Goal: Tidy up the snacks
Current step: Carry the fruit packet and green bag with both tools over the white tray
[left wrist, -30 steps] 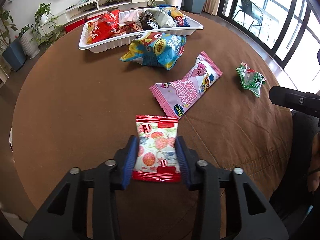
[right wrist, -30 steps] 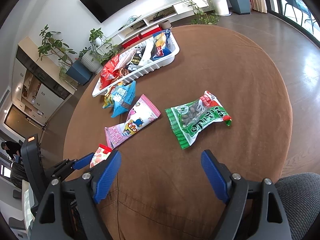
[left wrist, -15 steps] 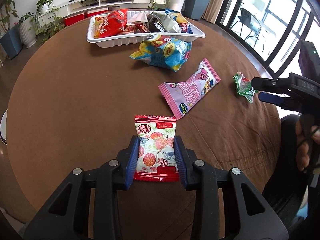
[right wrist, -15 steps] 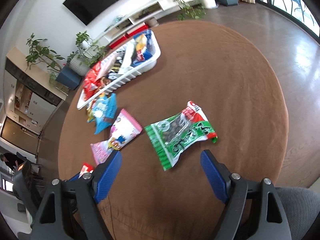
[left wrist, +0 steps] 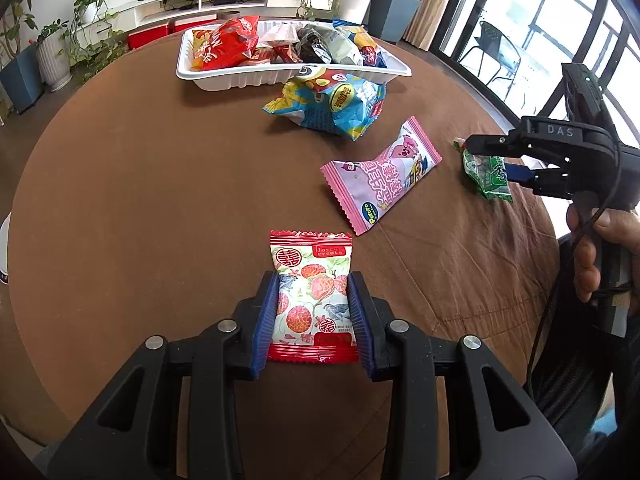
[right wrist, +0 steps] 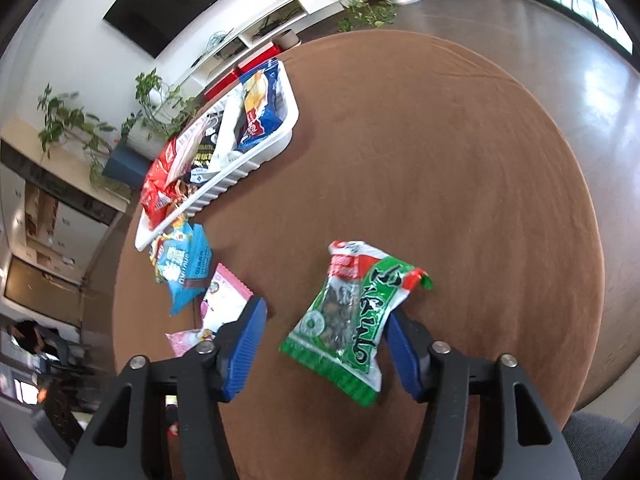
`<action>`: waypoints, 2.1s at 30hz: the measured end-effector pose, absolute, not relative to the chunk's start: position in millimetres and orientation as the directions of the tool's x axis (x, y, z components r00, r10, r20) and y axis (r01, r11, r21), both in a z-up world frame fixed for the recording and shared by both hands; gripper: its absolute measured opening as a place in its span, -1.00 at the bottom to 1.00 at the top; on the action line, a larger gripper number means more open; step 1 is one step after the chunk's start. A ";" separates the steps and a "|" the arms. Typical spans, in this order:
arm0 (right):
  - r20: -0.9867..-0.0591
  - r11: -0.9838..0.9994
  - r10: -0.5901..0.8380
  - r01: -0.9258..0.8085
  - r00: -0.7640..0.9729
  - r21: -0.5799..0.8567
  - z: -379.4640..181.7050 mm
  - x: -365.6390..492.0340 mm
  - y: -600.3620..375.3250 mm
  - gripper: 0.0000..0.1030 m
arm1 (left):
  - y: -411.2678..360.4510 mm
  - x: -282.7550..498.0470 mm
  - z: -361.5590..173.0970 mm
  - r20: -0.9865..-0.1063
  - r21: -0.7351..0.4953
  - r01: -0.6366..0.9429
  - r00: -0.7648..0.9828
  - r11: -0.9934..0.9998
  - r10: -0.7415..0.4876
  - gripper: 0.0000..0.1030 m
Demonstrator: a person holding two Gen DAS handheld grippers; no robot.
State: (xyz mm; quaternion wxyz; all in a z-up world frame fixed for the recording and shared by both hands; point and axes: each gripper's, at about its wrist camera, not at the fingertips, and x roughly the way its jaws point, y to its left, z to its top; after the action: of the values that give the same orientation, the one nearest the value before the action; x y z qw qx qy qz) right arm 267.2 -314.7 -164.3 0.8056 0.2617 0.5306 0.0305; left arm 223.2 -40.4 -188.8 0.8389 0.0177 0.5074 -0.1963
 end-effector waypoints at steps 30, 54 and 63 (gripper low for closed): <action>-0.838 0.925 0.265 0.119 0.477 0.360 -143.3 252.6 -302.1 -0.70 | -34.9 222.9 -183.1 -0.837 -0.199 0.342 0.428 0.918 -0.341 -0.40; -0.730 0.904 0.315 0.041 0.607 0.425 -59.8 311.5 -326.9 -0.70 | -4.0 313.9 -92.5 -0.717 -0.260 0.319 0.569 0.911 -0.404 -0.40; -0.687 0.910 0.368 -0.092 0.627 0.404 -21.5 388.2 -286.5 -0.70 | -28.2 406.4 -57.0 -0.695 -0.246 0.348 0.587 0.905 -0.415 -0.40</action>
State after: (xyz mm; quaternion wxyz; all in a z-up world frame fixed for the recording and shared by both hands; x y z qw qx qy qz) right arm 388.2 -286.5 -21.5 0.8862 0.1675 0.4120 0.1296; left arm 406.4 -28.2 -57.0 0.8899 -0.0420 0.4006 -0.2143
